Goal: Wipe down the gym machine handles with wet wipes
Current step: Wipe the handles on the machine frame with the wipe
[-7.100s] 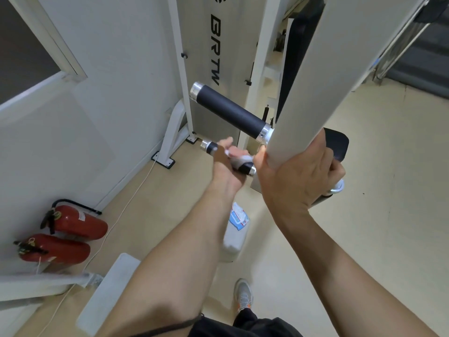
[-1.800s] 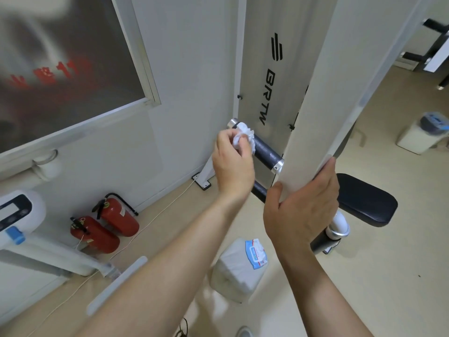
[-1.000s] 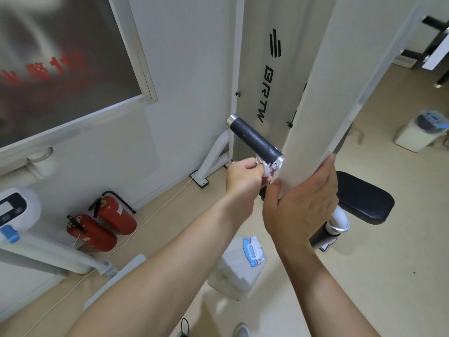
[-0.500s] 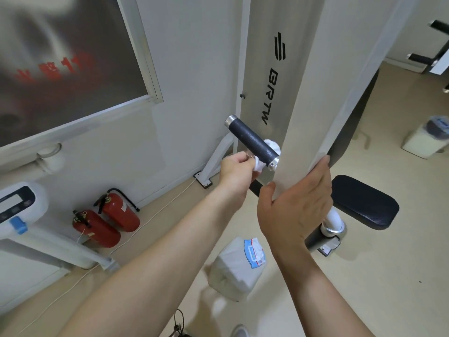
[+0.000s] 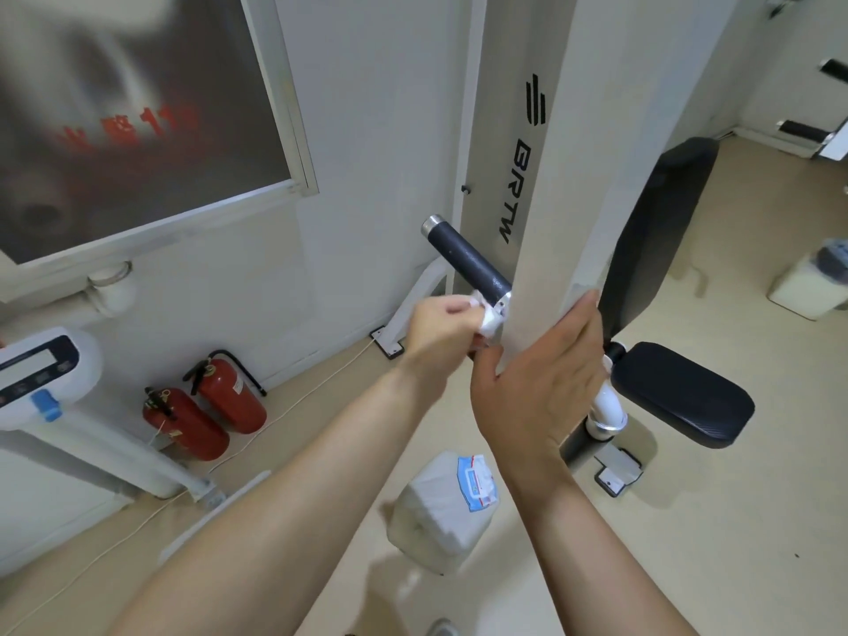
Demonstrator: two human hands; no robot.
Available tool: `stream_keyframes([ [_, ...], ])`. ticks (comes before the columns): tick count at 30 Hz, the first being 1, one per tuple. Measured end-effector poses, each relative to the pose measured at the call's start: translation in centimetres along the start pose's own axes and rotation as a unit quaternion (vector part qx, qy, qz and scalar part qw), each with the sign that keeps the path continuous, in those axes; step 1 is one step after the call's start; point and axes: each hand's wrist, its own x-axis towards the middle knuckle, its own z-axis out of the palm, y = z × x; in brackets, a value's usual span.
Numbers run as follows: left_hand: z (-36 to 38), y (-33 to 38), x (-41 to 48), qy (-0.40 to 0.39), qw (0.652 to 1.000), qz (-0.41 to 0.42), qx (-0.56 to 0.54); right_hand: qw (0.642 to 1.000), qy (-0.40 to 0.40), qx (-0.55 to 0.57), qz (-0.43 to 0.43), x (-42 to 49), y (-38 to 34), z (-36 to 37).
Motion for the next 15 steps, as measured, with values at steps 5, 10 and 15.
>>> stream_keyframes([
  [5,-2.1,4.2,3.7,0.238,0.939,0.206,0.142,1.000,-0.016,-0.004,-0.010,-0.5,-0.2,-0.7],
  [10,-0.9,3.8,2.8,0.137,0.836,0.324,0.420,0.999,-0.031,-0.024,-0.017,-0.9,-0.3,-1.0],
  [15,-0.7,1.8,-3.6,0.064,0.909,0.250,0.328,0.998,-0.046,0.014,-0.030,-0.8,-0.2,-1.8],
])
